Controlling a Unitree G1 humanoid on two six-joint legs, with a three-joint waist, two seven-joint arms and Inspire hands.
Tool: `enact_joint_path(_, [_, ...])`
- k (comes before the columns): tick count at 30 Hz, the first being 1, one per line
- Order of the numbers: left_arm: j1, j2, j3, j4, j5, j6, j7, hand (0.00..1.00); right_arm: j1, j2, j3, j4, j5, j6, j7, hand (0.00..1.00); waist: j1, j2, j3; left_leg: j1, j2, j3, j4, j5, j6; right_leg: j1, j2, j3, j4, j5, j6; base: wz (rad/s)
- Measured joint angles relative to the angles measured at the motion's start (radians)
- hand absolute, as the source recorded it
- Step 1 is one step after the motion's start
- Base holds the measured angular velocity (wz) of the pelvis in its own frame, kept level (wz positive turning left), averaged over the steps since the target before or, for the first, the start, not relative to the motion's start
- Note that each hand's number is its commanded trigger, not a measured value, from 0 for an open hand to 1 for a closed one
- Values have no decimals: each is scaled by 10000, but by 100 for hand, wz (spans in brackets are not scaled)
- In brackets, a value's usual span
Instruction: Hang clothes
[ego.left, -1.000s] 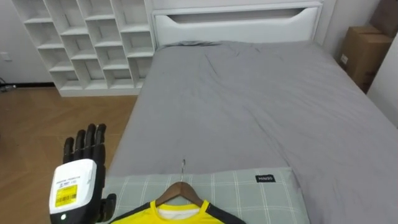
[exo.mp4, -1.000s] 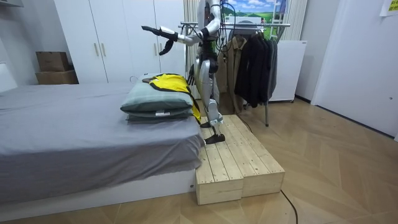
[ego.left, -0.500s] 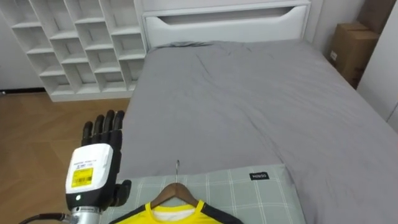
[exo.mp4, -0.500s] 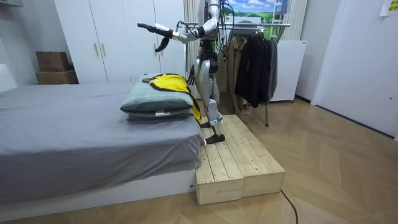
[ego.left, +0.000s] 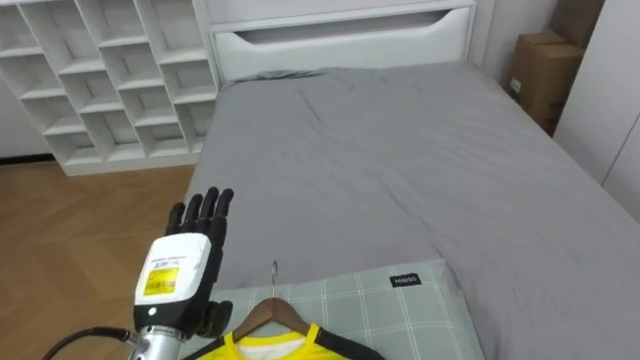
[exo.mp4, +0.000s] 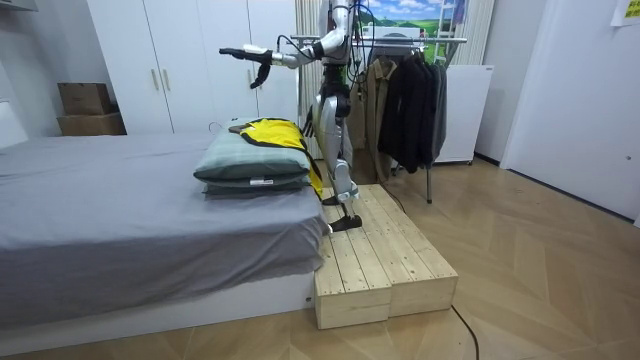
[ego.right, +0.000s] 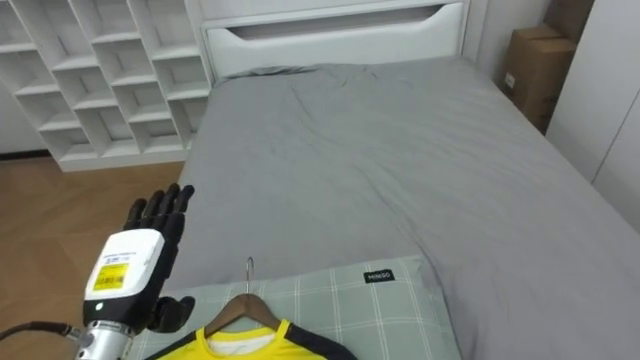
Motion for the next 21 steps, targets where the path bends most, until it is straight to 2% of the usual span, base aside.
enact_joint_path(6, [-290, -9, 7, 947, -1165, 46, -339, 0, 10, -1, 2, -15, 81, 20, -13, 0, 3, 1, -13, -84, 22, 76, 8, 0, 1, -147, 1, 50, 68, 1, 1, -3])
enact_joint_path(13, [-357, -14, 103, 2748, -1175, 71, -911, 0, 20, 48, -9, -28, 131, 141, -93, 0, 10, -108, -49, -83, 25, 77, 14, 0, 1, -128, 1, 25, 63, 1, 1, 0])
enact_joint_path(15, [-356, -44, 261, 3032, -1175, 89, -1139, 0, 20, 90, -17, -12, 154, 146, -92, 0, 16, -135, -64, -94, 25, 77, 14, 0, 1, -95, 2, 26, 63, 1, 1, 0])
enact_joint_path(18, [-329, -100, 419, 3271, -1174, 229, -1485, 0, 29, 101, -20, 6, 214, 163, -93, 0, 39, -191, -35, -106, 25, 77, 45, 0, 1, -108, 3, 33, 63, 4, 0, 0])
enact_joint_path(21, [-331, -100, 431, 3447, -1170, 230, -1622, 0, 27, 101, -81, 15, 227, 223, -94, 0, 41, -172, -47, -117, 25, 77, 64, -1, 2, -110, 3, 32, 63, 7, 3, 0])
